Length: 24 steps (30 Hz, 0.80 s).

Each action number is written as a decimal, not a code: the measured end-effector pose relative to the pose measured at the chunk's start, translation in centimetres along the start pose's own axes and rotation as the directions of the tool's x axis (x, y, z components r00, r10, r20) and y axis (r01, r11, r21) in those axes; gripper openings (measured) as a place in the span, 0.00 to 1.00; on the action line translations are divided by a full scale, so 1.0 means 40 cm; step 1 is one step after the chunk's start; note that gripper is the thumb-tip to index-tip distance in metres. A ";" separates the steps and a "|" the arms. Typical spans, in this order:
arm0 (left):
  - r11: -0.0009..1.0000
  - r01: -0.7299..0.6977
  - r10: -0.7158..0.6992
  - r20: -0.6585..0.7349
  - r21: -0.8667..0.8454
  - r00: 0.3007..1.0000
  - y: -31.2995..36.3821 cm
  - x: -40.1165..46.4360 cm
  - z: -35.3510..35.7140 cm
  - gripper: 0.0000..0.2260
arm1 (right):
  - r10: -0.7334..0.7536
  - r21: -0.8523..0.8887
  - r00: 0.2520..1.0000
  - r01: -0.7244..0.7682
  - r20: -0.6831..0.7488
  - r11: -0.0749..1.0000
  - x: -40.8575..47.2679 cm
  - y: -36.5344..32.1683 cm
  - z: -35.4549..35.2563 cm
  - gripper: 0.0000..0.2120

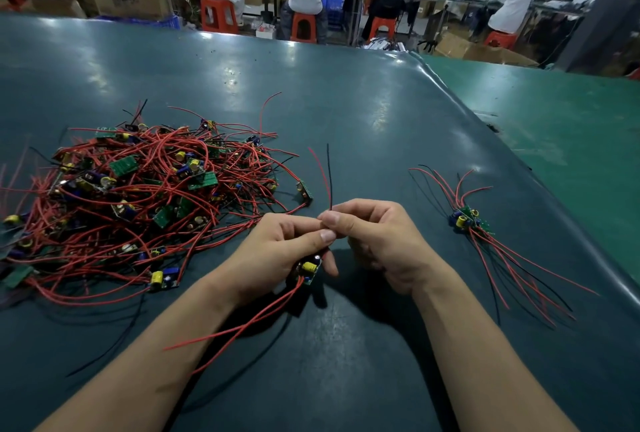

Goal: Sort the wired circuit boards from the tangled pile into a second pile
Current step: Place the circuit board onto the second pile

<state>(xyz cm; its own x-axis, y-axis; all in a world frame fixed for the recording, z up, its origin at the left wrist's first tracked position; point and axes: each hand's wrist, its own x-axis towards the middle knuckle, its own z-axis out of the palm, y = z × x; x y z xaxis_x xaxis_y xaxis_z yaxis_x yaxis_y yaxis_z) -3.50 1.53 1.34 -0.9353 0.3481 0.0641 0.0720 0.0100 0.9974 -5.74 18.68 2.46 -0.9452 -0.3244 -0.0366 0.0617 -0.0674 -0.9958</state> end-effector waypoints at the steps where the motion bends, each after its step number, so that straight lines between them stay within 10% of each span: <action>1: 1.000 0.006 -0.006 -0.014 -0.009 1.000 0.000 0.001 0.003 0.14 | -0.003 0.019 0.999 0.004 -0.039 1.000 0.003 0.000 0.001 0.05; 8: 1.000 0.016 -0.013 -0.173 0.015 0.985 0.003 0.009 0.015 0.10 | -0.064 0.112 0.967 0.094 -0.247 0.989 0.020 0.017 0.013 0.07; 14: 1.000 0.014 -0.012 -0.172 0.010 0.985 0.001 0.007 0.012 0.11 | -0.004 0.010 1.000 0.004 0.009 1.000 0.006 0.015 0.013 0.05; 24: 0.999 0.019 -0.023 -0.128 -0.029 0.992 0.010 0.002 0.015 0.14 | -0.190 0.038 0.899 0.223 -0.394 0.974 0.029 0.023 0.006 0.04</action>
<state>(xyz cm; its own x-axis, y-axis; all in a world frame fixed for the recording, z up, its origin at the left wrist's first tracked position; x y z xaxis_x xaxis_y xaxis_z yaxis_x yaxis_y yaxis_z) -3.34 2.14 1.71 -0.9733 0.2249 0.0454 0.0441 -0.0106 0.9990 -6.72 18.02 1.53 -0.9880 0.0926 0.1238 -0.1384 -0.1740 -0.9750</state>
